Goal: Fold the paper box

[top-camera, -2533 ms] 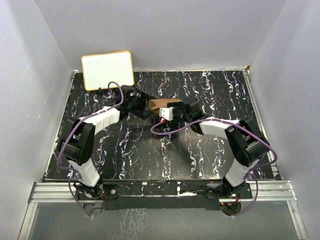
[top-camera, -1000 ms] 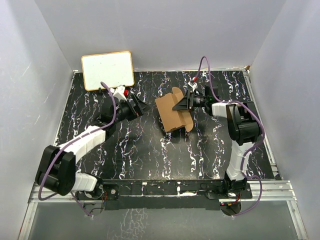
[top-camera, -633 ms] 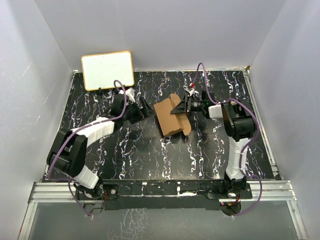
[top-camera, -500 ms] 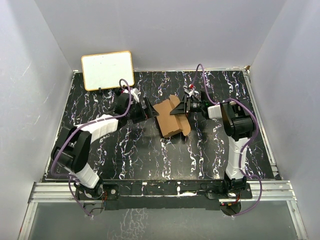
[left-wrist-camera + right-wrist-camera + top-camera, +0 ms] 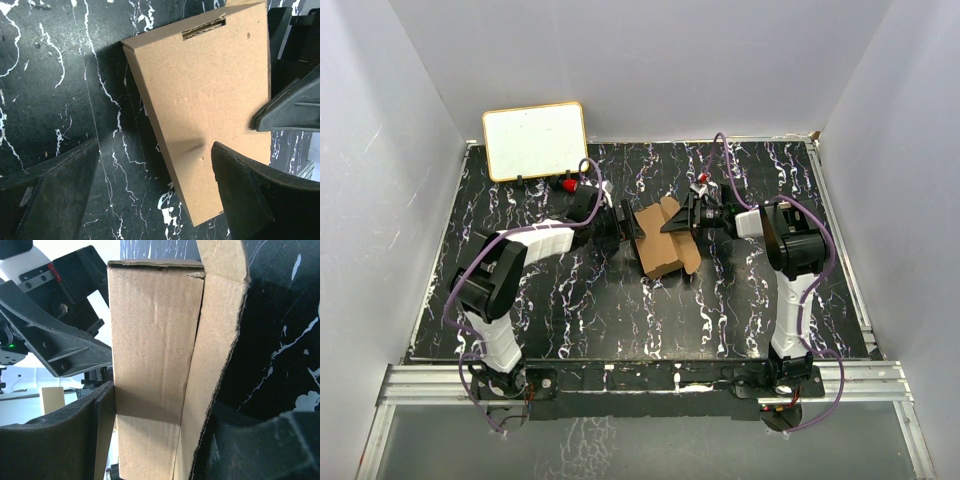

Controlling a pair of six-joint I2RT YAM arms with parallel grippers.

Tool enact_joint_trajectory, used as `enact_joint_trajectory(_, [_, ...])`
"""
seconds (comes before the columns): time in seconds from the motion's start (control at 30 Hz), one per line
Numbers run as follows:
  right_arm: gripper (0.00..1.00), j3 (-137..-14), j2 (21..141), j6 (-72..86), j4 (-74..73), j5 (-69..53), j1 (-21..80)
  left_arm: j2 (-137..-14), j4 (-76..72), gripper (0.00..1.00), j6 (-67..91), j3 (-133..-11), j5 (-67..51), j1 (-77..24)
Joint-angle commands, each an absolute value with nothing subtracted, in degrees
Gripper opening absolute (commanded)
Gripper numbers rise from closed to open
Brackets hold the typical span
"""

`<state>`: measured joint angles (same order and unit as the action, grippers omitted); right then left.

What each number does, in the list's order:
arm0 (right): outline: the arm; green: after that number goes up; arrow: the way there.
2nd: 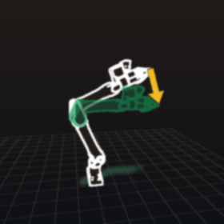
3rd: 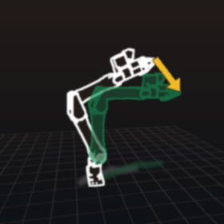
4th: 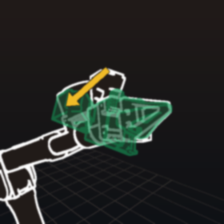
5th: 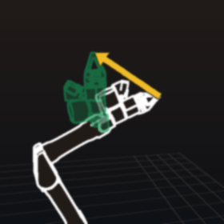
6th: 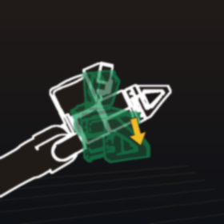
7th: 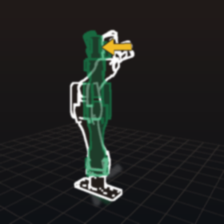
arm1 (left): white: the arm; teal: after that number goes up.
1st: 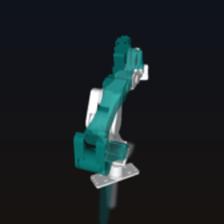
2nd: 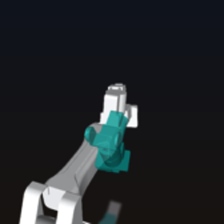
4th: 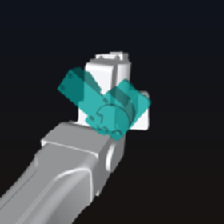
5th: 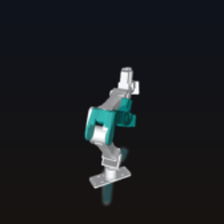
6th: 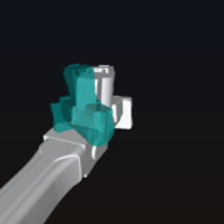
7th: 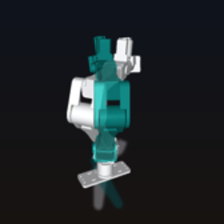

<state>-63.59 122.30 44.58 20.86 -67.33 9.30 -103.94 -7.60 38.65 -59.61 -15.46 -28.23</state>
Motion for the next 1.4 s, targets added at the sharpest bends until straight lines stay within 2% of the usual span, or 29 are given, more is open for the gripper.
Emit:
enact_joint_trajectory(0.0, [0.55, -65.21, 122.89, 41.53, 21.57, -65.74, 9.48, -103.30, -7.47, 0.92, 37.71, -62.35, -15.79, -28.88])
enact_joint_trajectory(0.63, [0.57, -66.97, 121.41, 33.61, 12.24, -61.29, 9.45, -106.94, -4.54, 0.92, 36.24, -64.32, -15.94, -29.29])
enact_joint_trajectory(0.87, [0.67, -68.80, 120.44, 26.99, 5.97, -59.64, 8.35, -108.20, -3.56, 0.92, 35.48, -64.67, -15.87, -29.34])
enact_joint_trajectory(1.13, [0.70, -69.89, 119.21, 18.56, -0.34, -58.63, 4.19, -109.12, -2.84, 0.92, 35.02, -65.33, -16.00, -29.33])
enact_joint_trajectory(1.37, [0.68, -71.93, 115.30, 8.75, -7.71, -57.64, -1.31, -109.43, -2.79, 0.92, 34.78, -66.24, -16.45, -29.36])
